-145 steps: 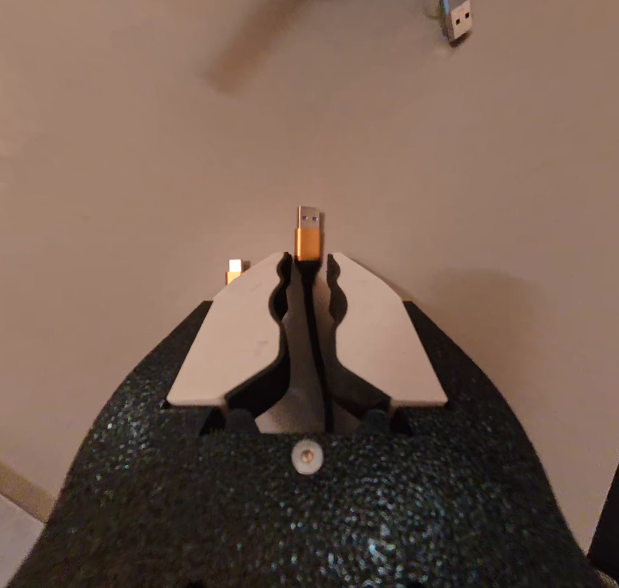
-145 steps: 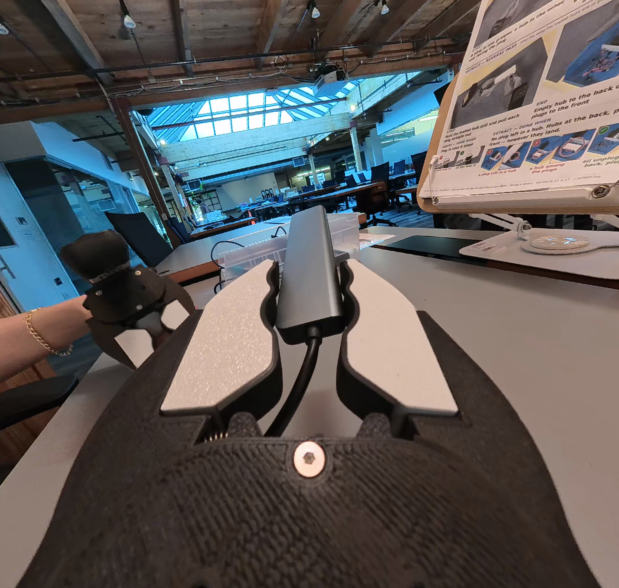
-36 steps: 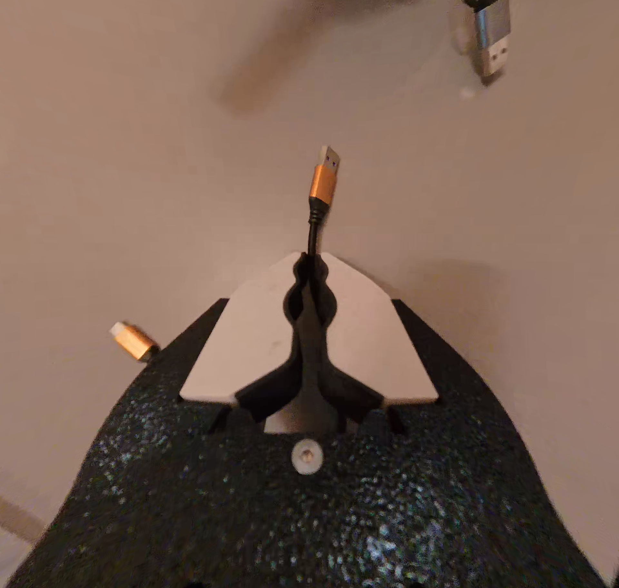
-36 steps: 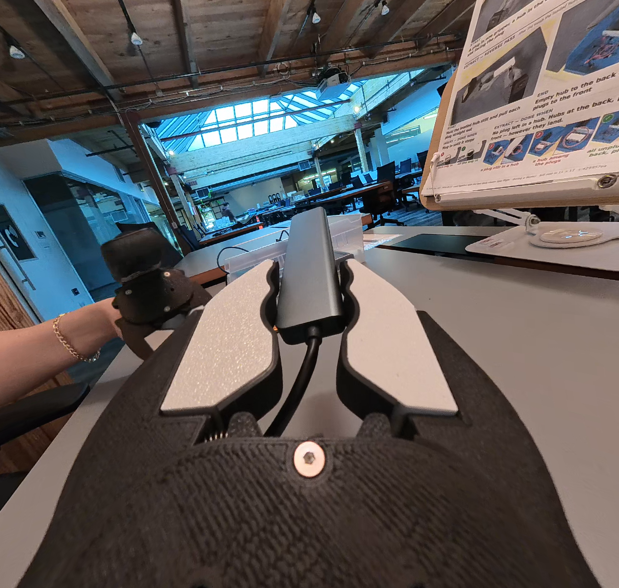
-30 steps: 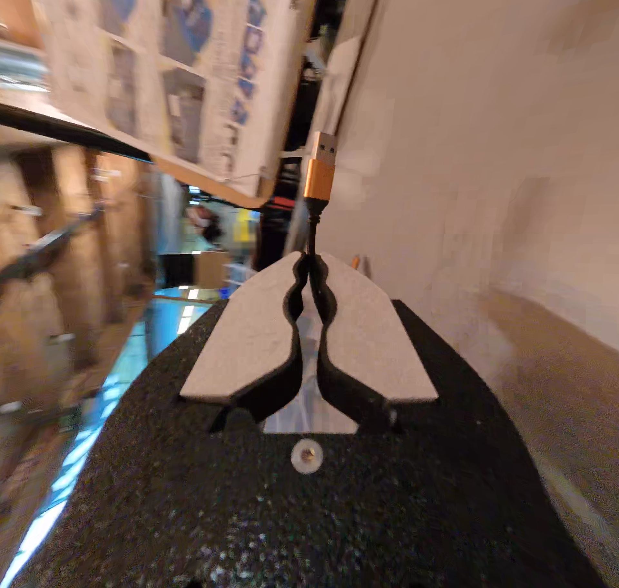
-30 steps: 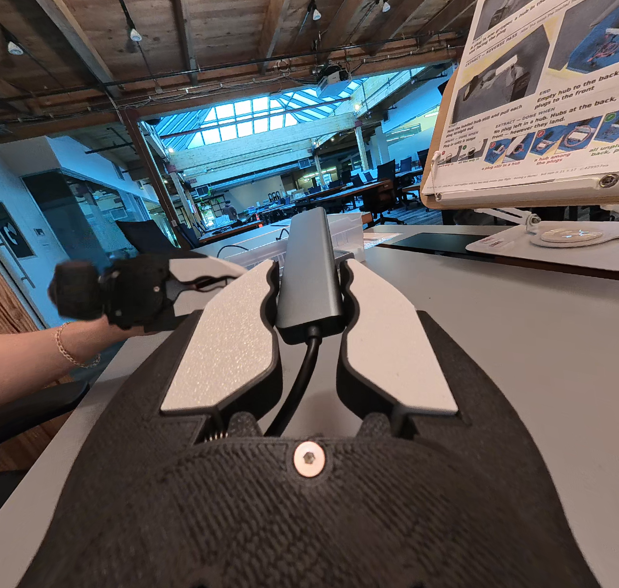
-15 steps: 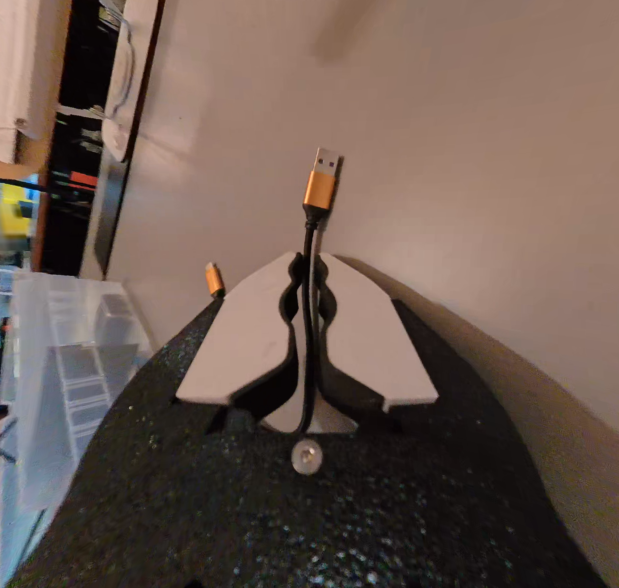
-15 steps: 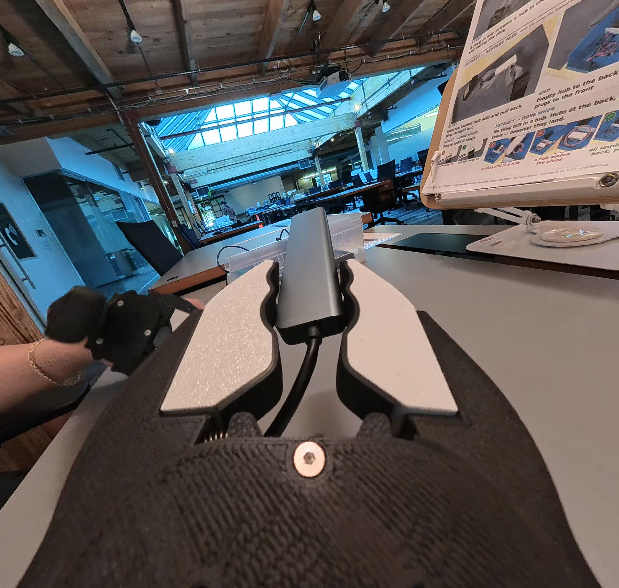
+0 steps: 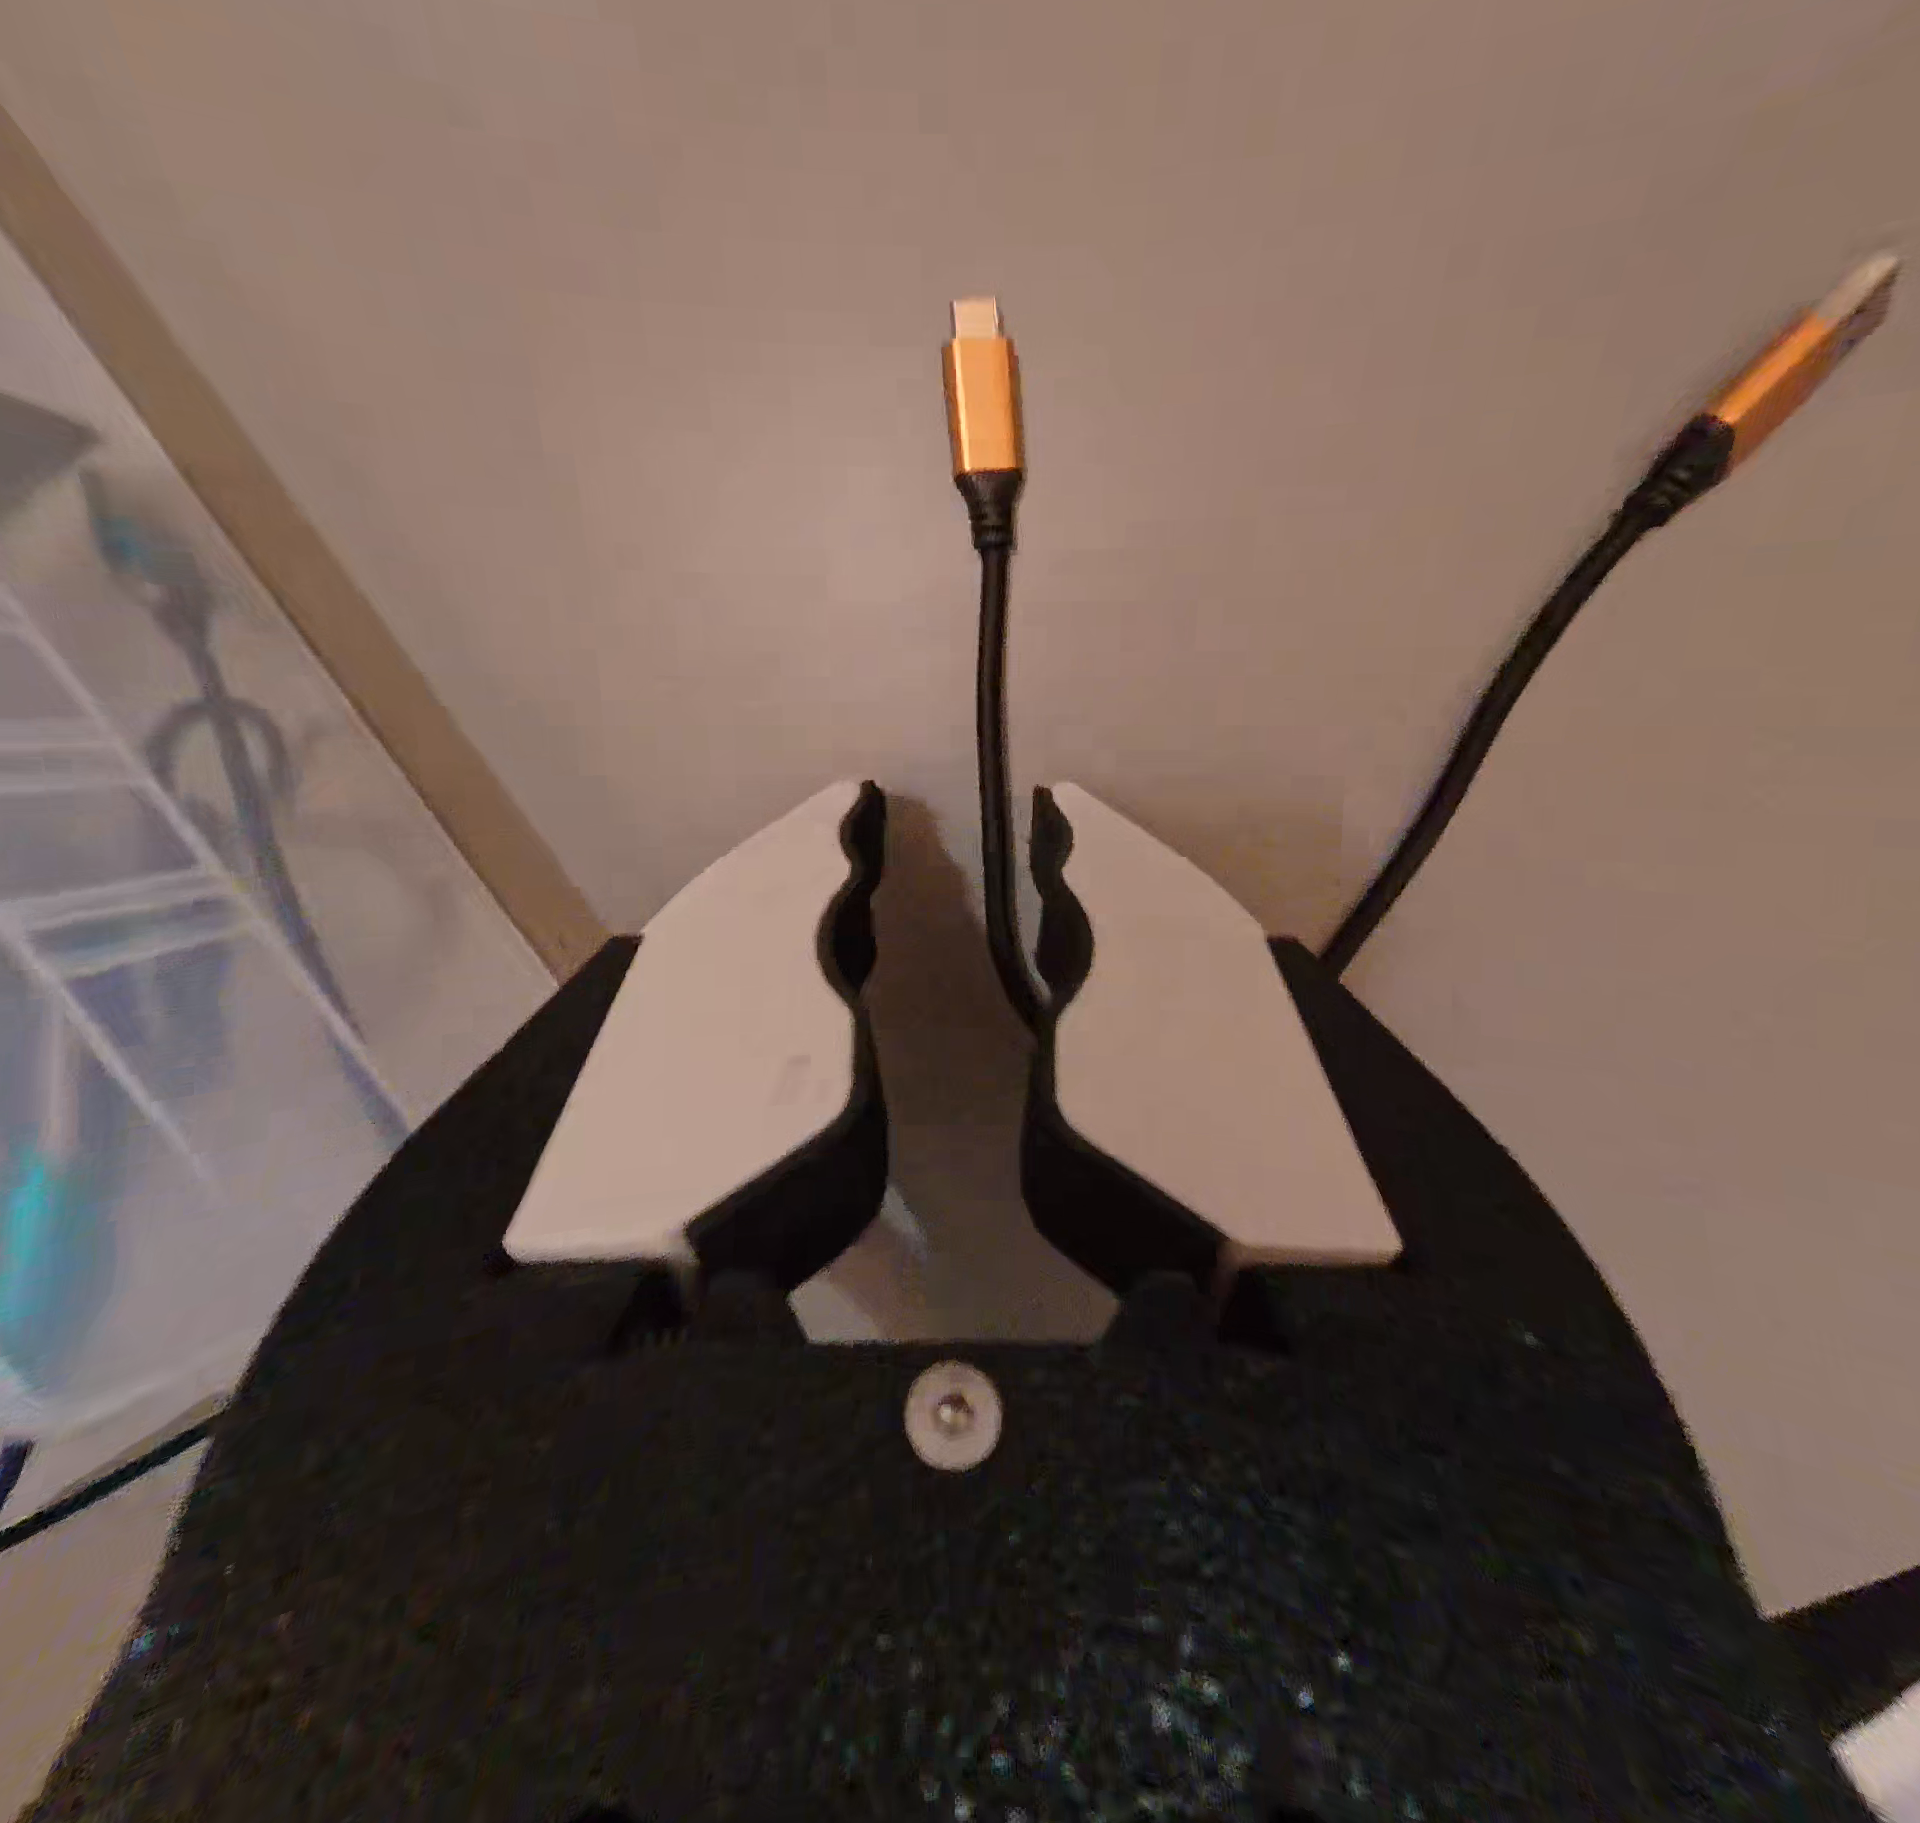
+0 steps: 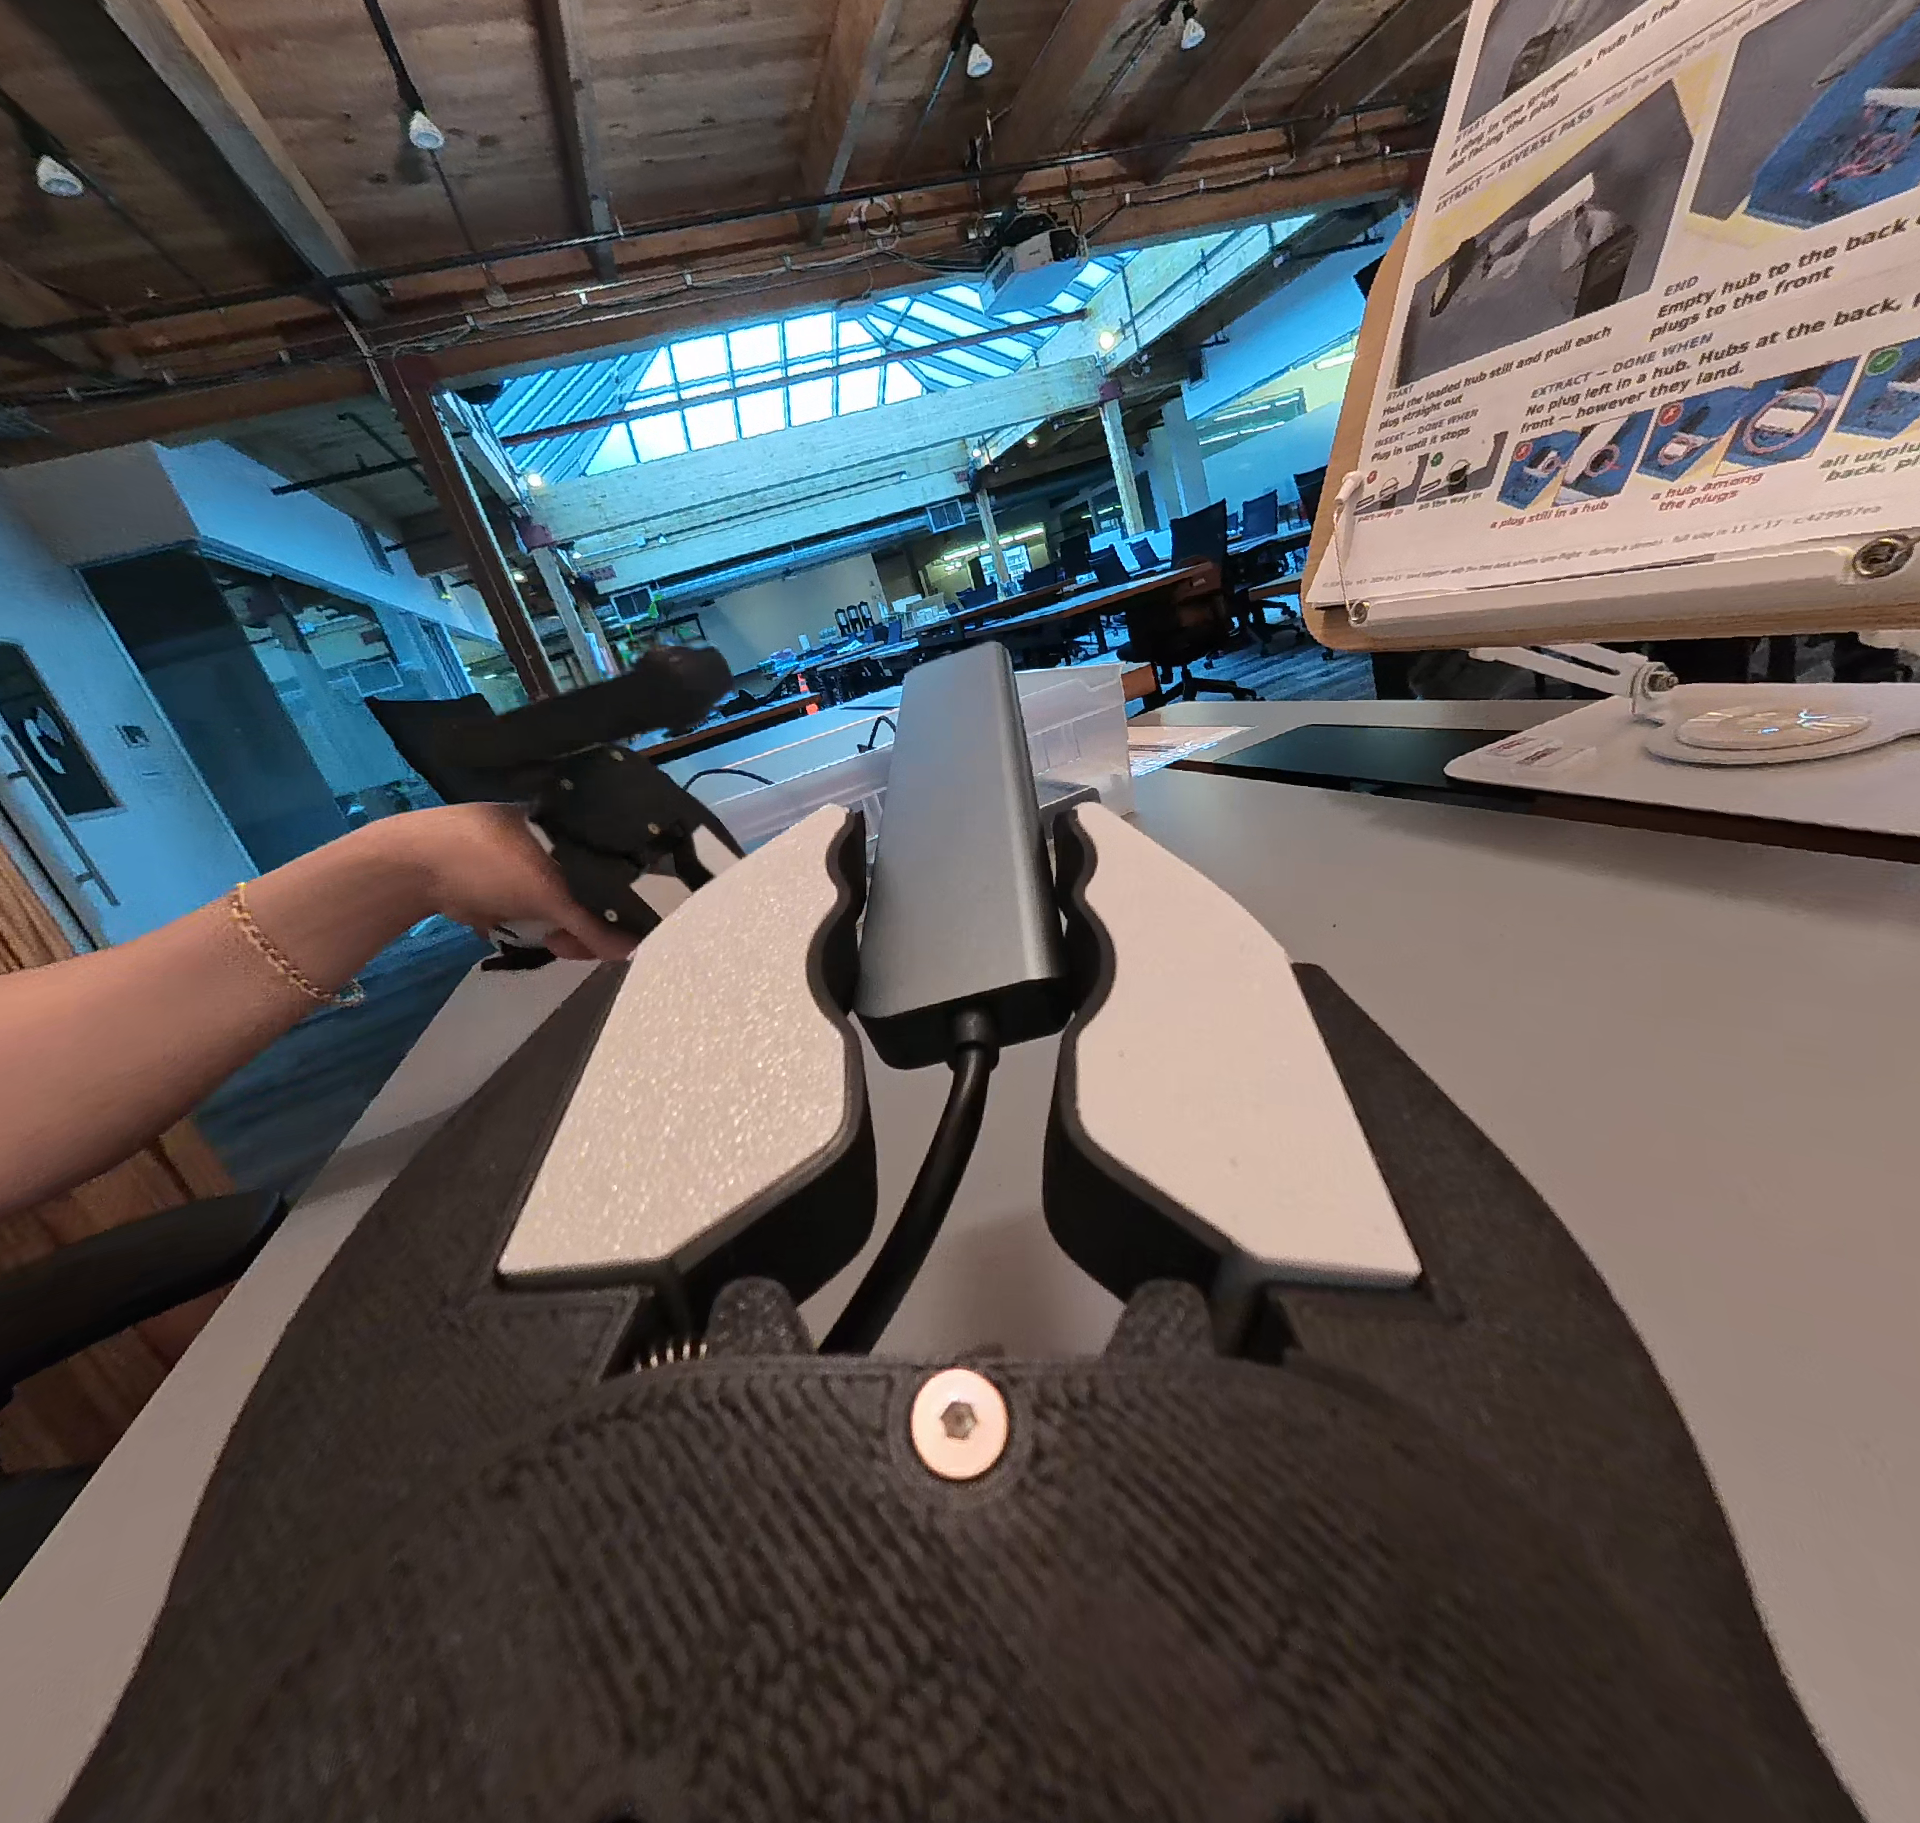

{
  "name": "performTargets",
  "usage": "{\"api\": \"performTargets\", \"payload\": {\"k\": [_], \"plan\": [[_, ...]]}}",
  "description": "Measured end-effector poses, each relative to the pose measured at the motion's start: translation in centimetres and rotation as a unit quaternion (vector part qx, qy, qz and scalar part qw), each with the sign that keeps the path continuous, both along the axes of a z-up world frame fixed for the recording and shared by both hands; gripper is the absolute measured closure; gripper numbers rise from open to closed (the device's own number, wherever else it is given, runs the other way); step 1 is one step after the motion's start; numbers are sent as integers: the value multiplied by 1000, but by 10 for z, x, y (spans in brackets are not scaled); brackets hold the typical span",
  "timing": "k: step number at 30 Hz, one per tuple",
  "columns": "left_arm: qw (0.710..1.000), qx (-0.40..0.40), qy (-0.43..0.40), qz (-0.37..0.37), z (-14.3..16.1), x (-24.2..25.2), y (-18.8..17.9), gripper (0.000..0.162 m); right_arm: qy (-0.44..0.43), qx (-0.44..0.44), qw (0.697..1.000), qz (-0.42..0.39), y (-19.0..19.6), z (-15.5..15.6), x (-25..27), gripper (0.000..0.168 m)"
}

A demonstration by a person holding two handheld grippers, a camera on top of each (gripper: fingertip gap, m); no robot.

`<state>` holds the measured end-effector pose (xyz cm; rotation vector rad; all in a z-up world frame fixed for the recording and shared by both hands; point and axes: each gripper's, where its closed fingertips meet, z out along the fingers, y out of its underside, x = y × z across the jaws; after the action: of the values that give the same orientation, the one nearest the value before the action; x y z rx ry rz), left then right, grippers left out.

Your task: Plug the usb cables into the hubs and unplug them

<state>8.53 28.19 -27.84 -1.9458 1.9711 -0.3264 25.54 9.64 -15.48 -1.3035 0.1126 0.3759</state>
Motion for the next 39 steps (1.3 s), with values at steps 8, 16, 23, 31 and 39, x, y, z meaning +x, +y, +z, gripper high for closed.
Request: {"api": "performTargets", "payload": {"k": [8,16,23,31,39], "plan": [[999,23,-24,-19,4,11,1,159,-1,1,1000,0,0,0,0,133],[826,373,-417,-67,136,37,-19,159,-2,-1,1000,0,0,0,0,133],[747,435,-355,-355,55,18,-130,159,-2,1,1000,-1,0,0,0,133],[841,214,-221,-445,5,-4,-157,128,-3,0,1000,-2,0,0,0,133],[895,25,-270,-354,54,41,-171,131,-8,-5,1000,2,2,-1,-2,133]]}}
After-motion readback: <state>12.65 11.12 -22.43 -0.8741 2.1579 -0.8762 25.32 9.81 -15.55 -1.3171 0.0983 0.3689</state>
